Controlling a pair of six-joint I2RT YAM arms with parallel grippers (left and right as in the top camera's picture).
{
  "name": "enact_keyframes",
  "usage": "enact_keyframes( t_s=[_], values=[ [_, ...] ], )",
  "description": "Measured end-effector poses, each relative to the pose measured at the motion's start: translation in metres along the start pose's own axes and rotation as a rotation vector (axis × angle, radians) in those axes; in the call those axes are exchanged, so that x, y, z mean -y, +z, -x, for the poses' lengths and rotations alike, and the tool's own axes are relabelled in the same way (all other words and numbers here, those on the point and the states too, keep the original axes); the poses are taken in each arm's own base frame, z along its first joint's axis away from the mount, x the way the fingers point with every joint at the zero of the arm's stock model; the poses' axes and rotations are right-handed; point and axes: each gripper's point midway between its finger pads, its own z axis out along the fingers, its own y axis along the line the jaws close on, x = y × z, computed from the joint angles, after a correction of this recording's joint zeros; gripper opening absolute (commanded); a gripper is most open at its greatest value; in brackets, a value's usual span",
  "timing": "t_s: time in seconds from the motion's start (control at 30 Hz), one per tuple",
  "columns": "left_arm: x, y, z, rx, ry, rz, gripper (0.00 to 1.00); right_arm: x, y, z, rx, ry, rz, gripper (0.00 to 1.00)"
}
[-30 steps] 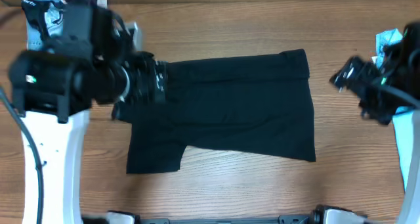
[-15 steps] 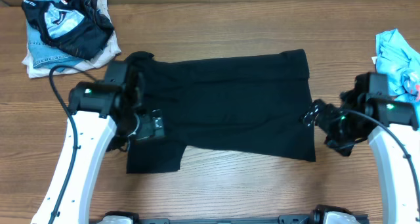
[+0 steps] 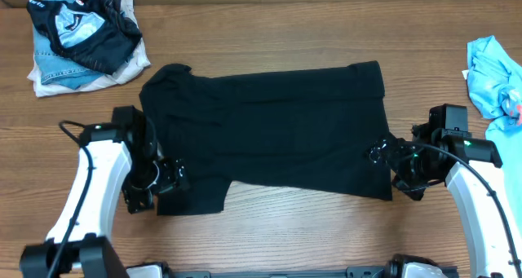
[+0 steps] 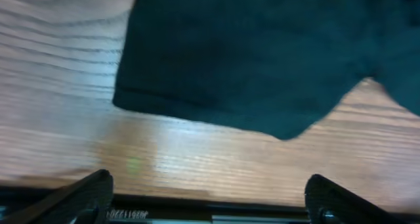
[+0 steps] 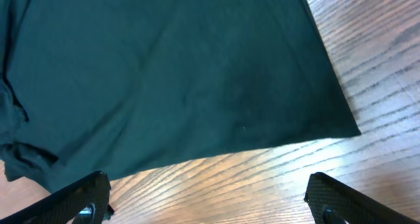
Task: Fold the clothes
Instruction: 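Grasp the shirt's bottom-left and bottom-right corners with both grippers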
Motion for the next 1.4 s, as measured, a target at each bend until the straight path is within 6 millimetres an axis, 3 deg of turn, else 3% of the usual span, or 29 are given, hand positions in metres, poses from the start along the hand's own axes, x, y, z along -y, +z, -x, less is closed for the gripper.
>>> enact_keyframes(
  t_s=[0.2,0.5,0.87,1.1,1.17,1.3,1.4],
  values=[
    [-0.005,0.028,0.014,0.010,-0.046,0.017,0.93,-0.001,0.000,0.001,0.004,0.001,0.002,1.00],
    [-0.020,0.028,0.041,0.134,-0.113,0.102,0.90,0.000,0.000,0.001,0.003,0.002,0.002,1.00],
    [-0.034,0.054,0.033,0.130,-0.129,0.130,0.86,0.000,0.000,0.000,0.001,0.006,0.001,1.00],
    [-0.035,0.063,0.033,0.140,-0.124,0.119,0.73,0.002,0.000,-0.003,-0.012,0.011,-0.006,1.00],
    [-0.036,0.063,0.033,0.149,-0.123,0.117,0.64,0.002,0.000,-0.004,-0.015,0.013,-0.008,1.00],
    [-0.036,0.063,0.034,0.164,-0.118,0.115,0.32,0.002,0.000,-0.004,-0.016,0.014,-0.009,1.00],
    [-0.035,0.063,0.034,0.167,-0.117,0.110,0.25,0.002,0.000,-0.004,-0.015,0.020,-0.009,1.00]
  ],
)
